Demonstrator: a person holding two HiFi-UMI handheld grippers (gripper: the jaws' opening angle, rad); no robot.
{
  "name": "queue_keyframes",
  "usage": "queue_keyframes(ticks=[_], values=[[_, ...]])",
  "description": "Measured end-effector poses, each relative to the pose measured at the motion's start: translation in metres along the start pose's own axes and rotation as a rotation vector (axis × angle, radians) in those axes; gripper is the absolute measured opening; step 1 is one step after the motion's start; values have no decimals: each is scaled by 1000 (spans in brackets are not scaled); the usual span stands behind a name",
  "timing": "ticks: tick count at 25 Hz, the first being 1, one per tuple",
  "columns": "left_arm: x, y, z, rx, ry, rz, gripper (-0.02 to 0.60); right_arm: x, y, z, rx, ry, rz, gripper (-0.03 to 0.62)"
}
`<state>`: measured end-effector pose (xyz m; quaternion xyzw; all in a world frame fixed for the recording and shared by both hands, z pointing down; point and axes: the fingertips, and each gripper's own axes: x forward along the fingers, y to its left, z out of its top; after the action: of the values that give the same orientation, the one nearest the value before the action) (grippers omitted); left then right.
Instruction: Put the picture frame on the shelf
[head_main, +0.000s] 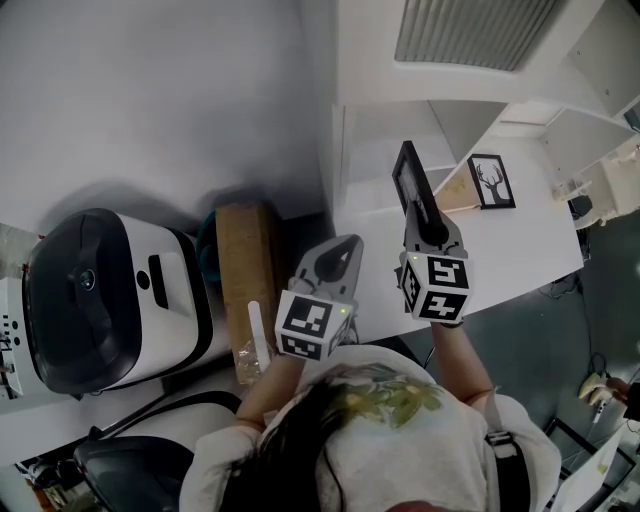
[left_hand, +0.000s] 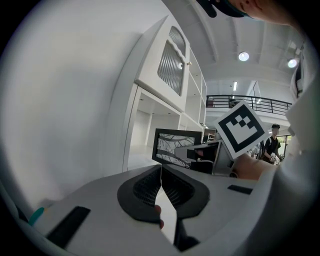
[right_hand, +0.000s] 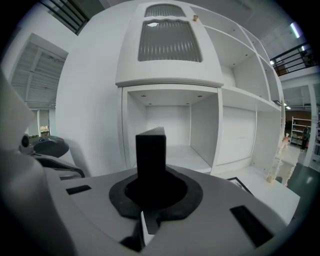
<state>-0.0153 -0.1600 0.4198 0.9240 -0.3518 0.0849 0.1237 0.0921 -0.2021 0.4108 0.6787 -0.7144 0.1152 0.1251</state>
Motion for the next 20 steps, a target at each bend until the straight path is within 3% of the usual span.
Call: queue_keyframes(ticks=[20], values=[[20,4,7,-22,-1,55,31,33,-13,-5,-10,28,35,37]])
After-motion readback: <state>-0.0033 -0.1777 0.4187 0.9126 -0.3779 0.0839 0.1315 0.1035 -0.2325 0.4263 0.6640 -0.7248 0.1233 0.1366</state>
